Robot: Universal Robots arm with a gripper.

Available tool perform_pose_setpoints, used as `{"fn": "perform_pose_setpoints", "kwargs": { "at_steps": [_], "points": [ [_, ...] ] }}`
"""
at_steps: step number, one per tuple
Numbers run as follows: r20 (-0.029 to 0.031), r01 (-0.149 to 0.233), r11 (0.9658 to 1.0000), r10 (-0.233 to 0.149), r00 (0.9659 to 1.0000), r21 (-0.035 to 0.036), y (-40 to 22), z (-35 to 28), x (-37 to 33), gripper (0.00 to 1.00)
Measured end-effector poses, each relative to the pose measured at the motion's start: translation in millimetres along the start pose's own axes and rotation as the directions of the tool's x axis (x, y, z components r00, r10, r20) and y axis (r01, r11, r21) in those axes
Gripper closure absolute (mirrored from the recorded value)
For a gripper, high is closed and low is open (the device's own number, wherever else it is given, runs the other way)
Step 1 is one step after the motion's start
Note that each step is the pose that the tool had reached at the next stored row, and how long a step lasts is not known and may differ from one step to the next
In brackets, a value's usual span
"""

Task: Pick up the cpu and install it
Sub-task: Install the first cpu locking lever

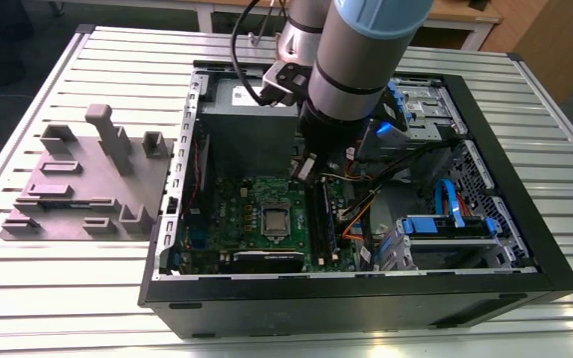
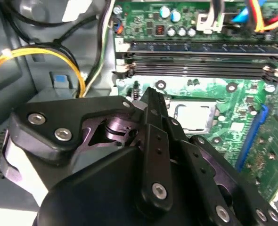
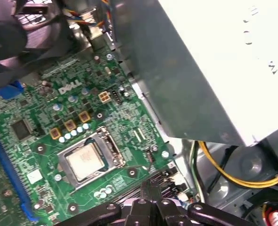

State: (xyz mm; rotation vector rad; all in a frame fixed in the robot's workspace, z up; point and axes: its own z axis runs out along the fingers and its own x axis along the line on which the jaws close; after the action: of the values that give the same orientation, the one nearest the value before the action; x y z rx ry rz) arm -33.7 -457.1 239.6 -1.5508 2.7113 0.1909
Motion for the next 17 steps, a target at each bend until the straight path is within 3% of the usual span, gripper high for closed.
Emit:
{"fn": "perform_pose_setpoints", "kwargs": {
  "at_steps": [4,7,12,17],
  "points": [
    [-0.0001,0.001,1.0000,-0.001,1.0000,-0.0001,4.1,2.8,-7.5,0.89],
    [-0.0006,0.005,1.0000,-0.005,1.0000,-0.0004,6.1,5.5,-9.2,0.89],
    [-0.0020,0.017,0.9998,-0.017,0.9998,-0.0012,11.4,7.6,-8.4,0.89],
    [-0.0024,0.019,0.9998,-0.019,0.9998,-0.0012,11.6,7.6,-6.9,0.89]
  ]
}}
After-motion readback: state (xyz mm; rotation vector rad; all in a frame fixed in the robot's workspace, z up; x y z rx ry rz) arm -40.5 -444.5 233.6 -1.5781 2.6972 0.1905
